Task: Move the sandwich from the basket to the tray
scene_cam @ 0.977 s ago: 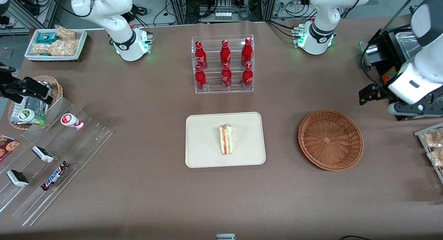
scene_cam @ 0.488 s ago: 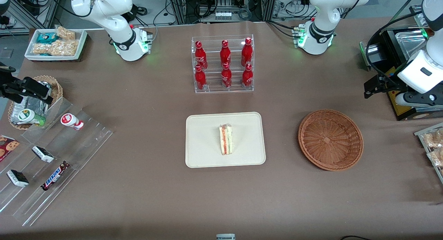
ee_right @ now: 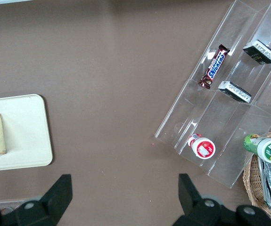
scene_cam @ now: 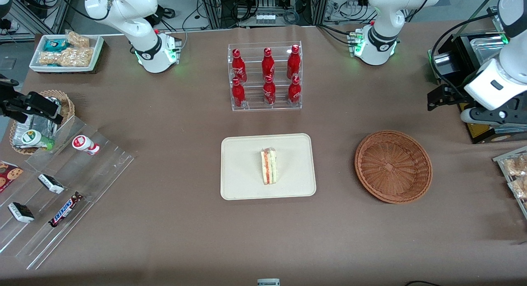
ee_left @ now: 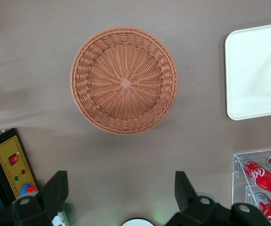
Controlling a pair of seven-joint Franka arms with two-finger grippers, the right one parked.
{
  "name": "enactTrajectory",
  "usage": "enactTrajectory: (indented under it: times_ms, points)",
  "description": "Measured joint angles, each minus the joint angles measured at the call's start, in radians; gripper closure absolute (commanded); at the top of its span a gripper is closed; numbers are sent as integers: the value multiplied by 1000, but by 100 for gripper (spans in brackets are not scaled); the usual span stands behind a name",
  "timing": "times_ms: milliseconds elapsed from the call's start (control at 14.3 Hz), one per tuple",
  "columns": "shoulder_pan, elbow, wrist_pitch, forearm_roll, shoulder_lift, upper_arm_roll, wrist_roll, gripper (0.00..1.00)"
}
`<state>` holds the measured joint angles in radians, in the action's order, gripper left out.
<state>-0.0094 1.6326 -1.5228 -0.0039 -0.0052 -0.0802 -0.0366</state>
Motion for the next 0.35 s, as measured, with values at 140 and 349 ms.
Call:
enactTrajectory:
  times_ms: [140,349]
  points:
    - [-2,0,0,0,0,-12,0,0]
    - [-2,0,0,0,0,-22,0,0]
